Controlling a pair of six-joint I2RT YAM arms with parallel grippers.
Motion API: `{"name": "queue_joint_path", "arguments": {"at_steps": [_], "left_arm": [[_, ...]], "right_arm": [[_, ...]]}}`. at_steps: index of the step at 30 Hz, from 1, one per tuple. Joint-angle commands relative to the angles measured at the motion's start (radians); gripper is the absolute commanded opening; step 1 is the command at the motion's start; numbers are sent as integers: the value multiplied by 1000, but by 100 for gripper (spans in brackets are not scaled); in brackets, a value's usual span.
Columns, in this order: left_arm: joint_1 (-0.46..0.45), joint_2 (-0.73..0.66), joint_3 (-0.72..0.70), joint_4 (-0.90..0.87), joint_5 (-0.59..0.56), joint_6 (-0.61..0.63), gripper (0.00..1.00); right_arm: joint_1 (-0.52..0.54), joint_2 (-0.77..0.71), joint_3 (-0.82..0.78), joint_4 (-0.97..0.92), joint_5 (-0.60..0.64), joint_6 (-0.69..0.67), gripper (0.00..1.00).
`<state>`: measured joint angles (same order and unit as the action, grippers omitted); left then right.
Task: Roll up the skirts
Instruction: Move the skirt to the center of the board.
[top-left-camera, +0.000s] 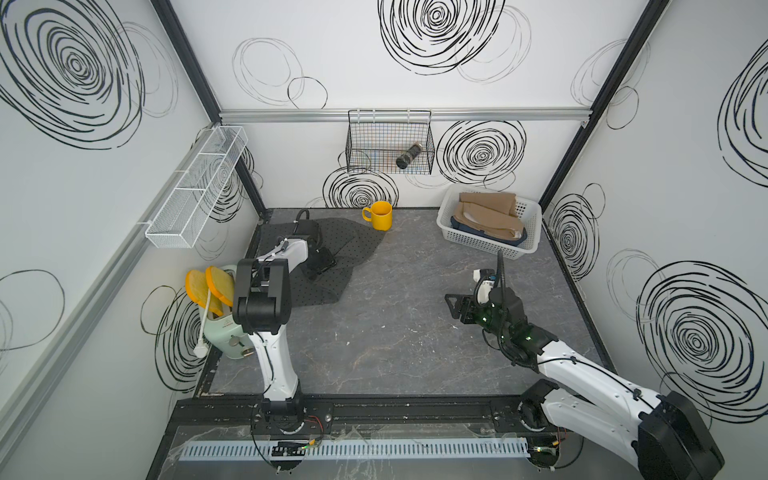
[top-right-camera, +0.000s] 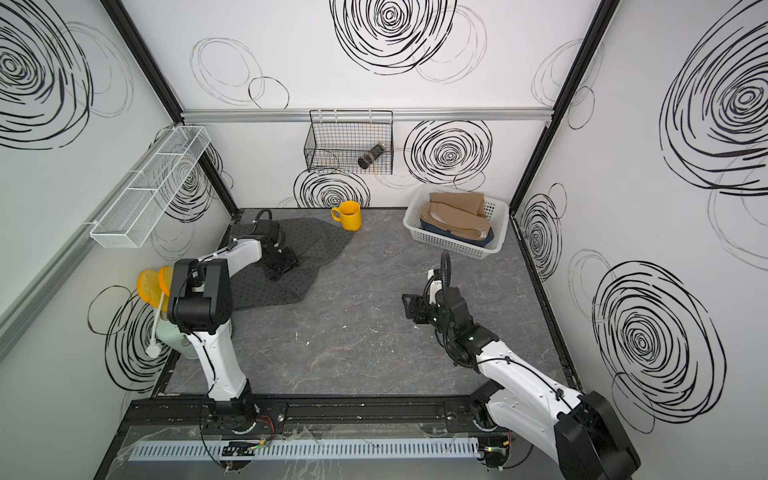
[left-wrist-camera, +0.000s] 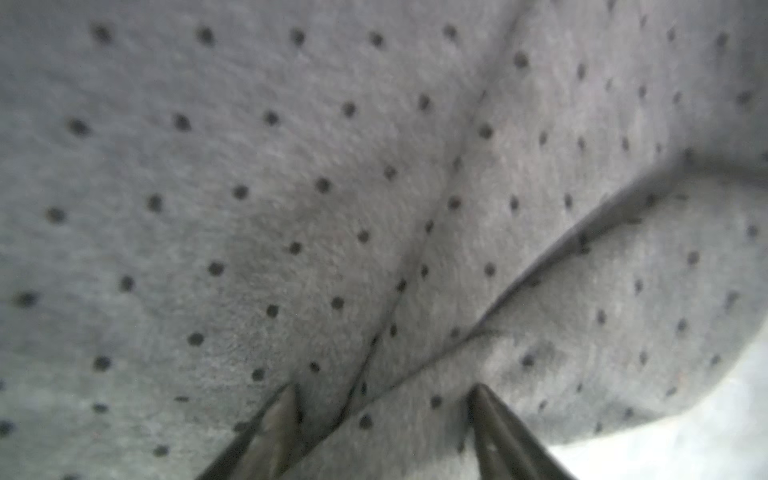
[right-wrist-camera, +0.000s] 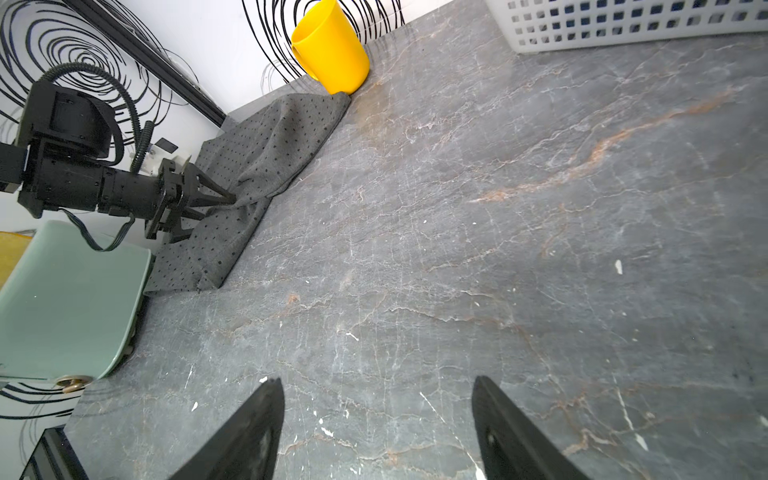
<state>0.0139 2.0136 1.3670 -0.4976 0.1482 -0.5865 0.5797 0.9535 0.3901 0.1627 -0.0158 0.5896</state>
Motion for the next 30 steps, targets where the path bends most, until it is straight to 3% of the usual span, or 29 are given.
{"name": "queue_joint_path", "arguments": {"at_steps": [1,4,7,10,14,18,19,22,24,27,30], "left_arm": [[-69,-62,-51,50,54,9,26],[-142,-114,-97,56,42,-17,0],[-246,-168,-147,26,-51,-53,0],[-399,-228,-183,-20,-199,-79,3],[-622,-276,-213,-37,-291,-122,16],[-786,-228,-76,-105,-322,-116,41],[-807,-204,-32,-100,-269,-104,44],[-839,-131,70,-56,-43,-78,52],[-842,-131,94,-26,27,-87,59],[-789,-221,17,59,106,-129,85],[-668,-323,-137,123,213,-176,91]], "right_arm": [[-4,-23,-4,-23,4,-21,73],[-7,-33,-9,-28,59,-25,72],[-32,-25,0,-56,74,-1,72],[-69,14,14,-73,-17,24,72],[-90,109,50,-108,-175,42,72],[-125,230,106,-187,-348,80,72],[-132,260,117,-203,-381,82,72],[-165,308,122,-212,-437,116,72],[-188,313,116,-205,-465,140,71],[-177,280,115,-194,-480,152,71],[-122,244,124,-197,-419,191,73]]}}
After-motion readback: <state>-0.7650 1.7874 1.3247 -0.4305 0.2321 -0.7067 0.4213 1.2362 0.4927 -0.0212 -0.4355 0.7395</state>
